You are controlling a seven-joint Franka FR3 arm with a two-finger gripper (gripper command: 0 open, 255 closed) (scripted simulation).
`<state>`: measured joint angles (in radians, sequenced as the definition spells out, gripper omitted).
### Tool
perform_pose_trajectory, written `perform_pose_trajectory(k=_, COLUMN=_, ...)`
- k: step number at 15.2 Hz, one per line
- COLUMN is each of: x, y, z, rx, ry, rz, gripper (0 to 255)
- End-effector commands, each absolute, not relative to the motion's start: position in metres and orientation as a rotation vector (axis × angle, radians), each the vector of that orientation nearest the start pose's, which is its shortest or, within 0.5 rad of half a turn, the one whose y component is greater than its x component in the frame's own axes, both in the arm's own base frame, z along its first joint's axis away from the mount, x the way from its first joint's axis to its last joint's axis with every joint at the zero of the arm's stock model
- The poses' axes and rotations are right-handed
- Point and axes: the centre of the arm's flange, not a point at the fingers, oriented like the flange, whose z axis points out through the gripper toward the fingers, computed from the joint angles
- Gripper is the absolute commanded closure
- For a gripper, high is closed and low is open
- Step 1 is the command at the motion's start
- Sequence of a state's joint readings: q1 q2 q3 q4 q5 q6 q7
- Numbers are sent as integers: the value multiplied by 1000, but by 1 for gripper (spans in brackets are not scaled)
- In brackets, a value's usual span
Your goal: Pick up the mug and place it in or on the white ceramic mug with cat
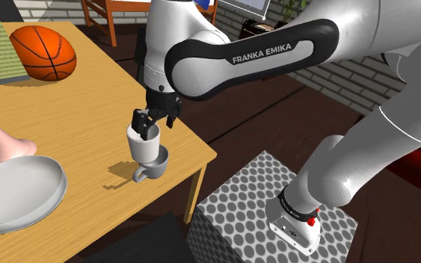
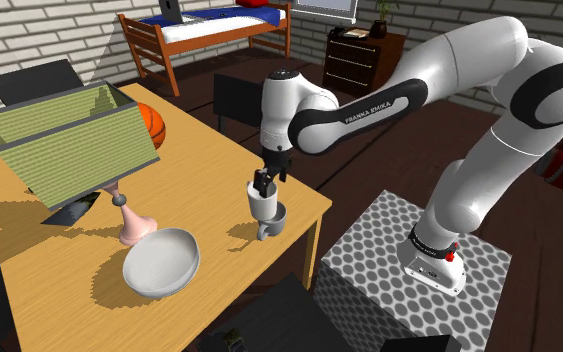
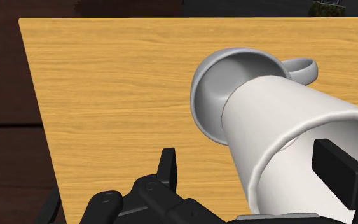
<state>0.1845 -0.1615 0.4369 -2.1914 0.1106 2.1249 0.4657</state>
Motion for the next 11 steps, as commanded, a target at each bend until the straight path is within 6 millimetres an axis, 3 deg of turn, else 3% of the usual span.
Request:
perform_pose_trajectory(k=1, x=408, y=305, z=475, rx=-3071, ry=-152, rz=-84, gripper=0)
perform_pose_trajectory(k=3, x=407, y=303, z=499, rx=-3071, ry=-152, rz=-84, gripper=0)
perform_pose_trajectory(k=11, x=407, y=303, z=499, rx=-3071, ry=-152, rz=-84, gripper=0)
